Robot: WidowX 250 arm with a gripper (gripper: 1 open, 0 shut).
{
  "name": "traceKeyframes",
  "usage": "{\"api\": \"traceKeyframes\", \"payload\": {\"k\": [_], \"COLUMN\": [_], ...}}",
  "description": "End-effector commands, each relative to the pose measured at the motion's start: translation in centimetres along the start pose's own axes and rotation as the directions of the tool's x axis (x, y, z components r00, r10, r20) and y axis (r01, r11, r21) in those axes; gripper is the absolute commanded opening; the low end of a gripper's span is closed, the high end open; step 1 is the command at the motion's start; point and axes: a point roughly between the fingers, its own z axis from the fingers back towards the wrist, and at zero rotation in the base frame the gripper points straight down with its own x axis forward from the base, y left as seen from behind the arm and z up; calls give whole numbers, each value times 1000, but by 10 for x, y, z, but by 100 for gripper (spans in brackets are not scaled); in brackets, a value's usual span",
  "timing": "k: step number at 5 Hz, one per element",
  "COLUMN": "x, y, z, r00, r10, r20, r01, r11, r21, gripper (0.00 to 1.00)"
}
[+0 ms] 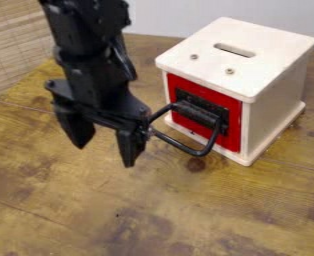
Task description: Close the drawer
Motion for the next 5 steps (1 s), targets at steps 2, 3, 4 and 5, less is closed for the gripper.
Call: {"api": "traceKeyframes", "payload": {"k": [2, 3, 4, 5], "x": [16, 19, 22, 26], "y": [8, 8, 8, 7], "z": [11, 10, 7, 5], "r00": [998, 997, 997, 996], "r10": [39, 47, 54, 62], "r20": [57, 58, 58, 59], "r01": [-38, -46, -53, -60], "r11": [999, 999, 998, 998], "r21": [-23, -28, -32, -36], "gripper": [100, 100, 100, 100]}}
